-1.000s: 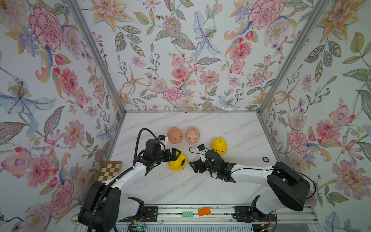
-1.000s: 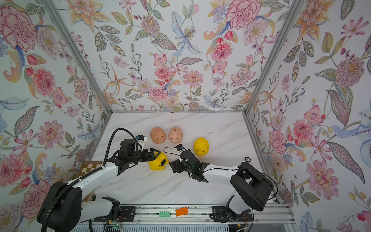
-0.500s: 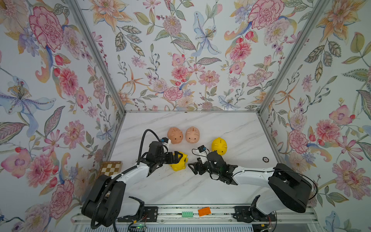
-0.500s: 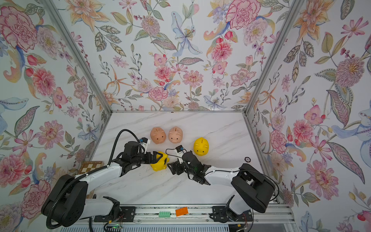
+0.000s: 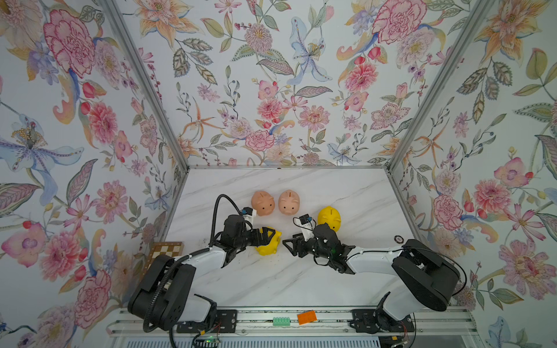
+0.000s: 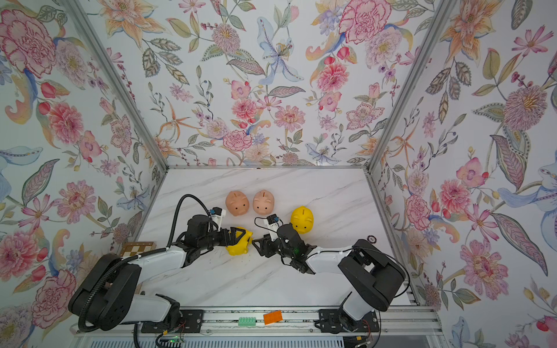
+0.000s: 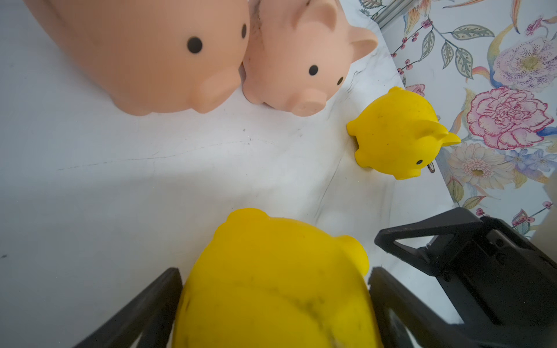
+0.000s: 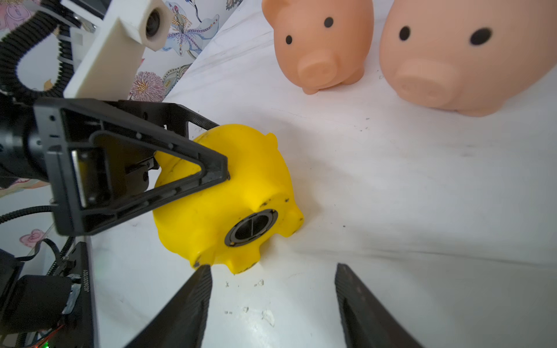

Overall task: Open piggy banks
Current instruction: Adjust the piggy bank at the center of the board.

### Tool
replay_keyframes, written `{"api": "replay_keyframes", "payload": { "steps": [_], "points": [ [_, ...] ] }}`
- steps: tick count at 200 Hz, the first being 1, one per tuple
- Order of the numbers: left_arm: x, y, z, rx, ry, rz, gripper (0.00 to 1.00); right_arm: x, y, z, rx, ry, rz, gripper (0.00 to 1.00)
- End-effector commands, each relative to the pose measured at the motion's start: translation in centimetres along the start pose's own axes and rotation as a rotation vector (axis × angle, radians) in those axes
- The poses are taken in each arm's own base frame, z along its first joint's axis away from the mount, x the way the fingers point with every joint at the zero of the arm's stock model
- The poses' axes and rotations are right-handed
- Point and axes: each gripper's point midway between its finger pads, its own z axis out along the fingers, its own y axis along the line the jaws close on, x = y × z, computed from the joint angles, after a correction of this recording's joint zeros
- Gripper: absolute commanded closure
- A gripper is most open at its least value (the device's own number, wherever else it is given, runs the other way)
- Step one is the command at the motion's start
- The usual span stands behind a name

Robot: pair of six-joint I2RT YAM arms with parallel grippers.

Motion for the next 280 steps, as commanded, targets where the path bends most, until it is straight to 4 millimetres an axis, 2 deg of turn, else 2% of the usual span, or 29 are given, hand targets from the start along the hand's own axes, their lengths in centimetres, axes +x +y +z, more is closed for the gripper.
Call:
{"api": "replay_keyframes", "payload": {
  "steps": [1, 71, 76, 95, 211, 280],
  "points": [
    [2.5, 0.9, 0.4, 0.004, 0.061, -0.054, 0.01, -0.1, 0.3, 0.2, -0.058, -0.015, 0.033, 0.37],
    [2.4, 1.4, 0.3, 0.144, 0.016, -0.197, 0.05, 0.5, 0.3, 0.3, -0.084, -0.024, 0.066, 0.42],
    [3.3, 2.0, 0.8, 0.133, 0.043, -0.22, 0.05, 0.5, 0.3, 0.2, -0.086, -0.025, 0.069, 0.42],
    [3.6, 2.4, 1.1, 0.129, 0.052, -0.233, 0.05, 0.7, 0.6, 0.3, -0.1, -0.02, 0.075, 0.44],
    [4.3, 3.1, 1.0, 0.093, 0.055, -0.239, 0.06, 1.3, 2.8, 2.8, -0.161, -0.015, 0.115, 0.57],
    [4.4, 3.1, 1.2, 0.099, 0.06, -0.247, 0.08, 0.9, 2.6, 3.7, -0.152, -0.029, 0.111, 0.69]
  ]
}}
